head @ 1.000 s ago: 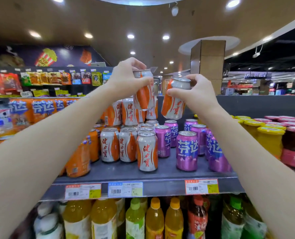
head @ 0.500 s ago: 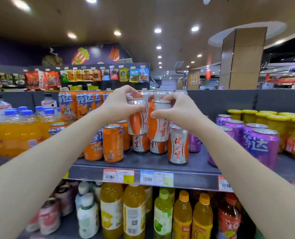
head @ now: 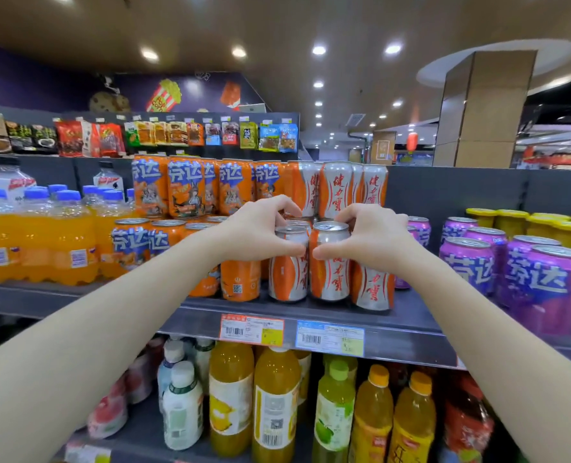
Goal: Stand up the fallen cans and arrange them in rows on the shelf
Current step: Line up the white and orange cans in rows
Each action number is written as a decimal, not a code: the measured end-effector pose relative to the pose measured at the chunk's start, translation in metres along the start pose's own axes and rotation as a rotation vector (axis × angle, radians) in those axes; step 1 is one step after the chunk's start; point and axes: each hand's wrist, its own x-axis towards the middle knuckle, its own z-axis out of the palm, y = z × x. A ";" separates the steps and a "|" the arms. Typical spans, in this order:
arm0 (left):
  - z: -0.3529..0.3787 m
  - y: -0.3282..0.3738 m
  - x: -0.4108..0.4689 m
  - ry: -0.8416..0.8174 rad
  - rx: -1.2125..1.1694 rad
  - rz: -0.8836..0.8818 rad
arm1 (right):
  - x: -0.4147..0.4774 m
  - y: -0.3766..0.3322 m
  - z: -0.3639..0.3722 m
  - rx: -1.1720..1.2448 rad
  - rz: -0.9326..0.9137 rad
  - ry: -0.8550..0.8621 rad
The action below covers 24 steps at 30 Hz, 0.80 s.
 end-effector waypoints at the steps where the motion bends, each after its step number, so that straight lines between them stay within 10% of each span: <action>1: 0.000 -0.001 0.001 -0.018 0.017 0.004 | 0.000 -0.001 0.001 -0.029 -0.002 -0.009; 13: -0.001 0.001 -0.003 -0.071 0.339 0.056 | -0.021 0.010 0.002 0.049 0.048 0.062; 24: 0.039 0.004 -0.027 0.400 0.390 0.014 | -0.079 0.026 0.061 0.390 0.309 0.369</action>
